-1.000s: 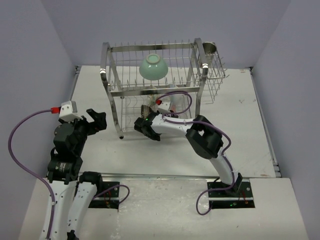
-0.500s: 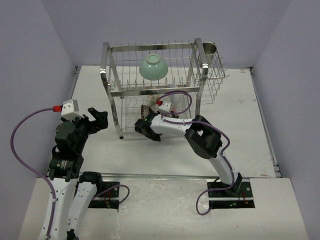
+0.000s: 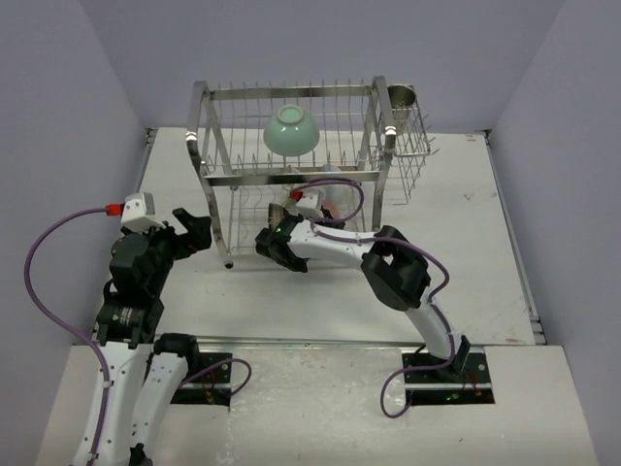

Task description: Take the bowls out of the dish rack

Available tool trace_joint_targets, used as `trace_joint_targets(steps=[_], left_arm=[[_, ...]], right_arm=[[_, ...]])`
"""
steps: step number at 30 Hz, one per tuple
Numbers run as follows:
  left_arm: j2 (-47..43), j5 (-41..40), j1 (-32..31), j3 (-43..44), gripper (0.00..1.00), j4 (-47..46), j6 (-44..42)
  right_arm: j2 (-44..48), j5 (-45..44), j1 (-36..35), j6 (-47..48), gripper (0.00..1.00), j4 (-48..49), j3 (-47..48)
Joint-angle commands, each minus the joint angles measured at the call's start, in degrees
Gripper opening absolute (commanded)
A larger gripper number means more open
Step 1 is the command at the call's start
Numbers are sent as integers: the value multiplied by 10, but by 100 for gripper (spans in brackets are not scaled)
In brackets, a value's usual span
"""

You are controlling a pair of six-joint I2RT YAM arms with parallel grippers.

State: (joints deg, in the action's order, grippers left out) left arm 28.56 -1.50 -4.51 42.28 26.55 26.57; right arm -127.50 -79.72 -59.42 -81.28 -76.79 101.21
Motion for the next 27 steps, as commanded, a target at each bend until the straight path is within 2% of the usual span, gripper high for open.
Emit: trace_joint_targets(steps=[1,13,18,27], left_arm=[[0,12,4,-4,100,-26,7],[-3,12,4,-10,100,-26,10],[-2,4,4,-9,100,-22,9],[4,-21,4,-3,100,-17,11]], right_arm=[[43,-106,-19,46,0,-94,50],[95,-98,-7,-19,0,-100,-36],[161,-61,-17,-71,0,-95,-107],[226,-15,-118,-78,0,-95,-144]])
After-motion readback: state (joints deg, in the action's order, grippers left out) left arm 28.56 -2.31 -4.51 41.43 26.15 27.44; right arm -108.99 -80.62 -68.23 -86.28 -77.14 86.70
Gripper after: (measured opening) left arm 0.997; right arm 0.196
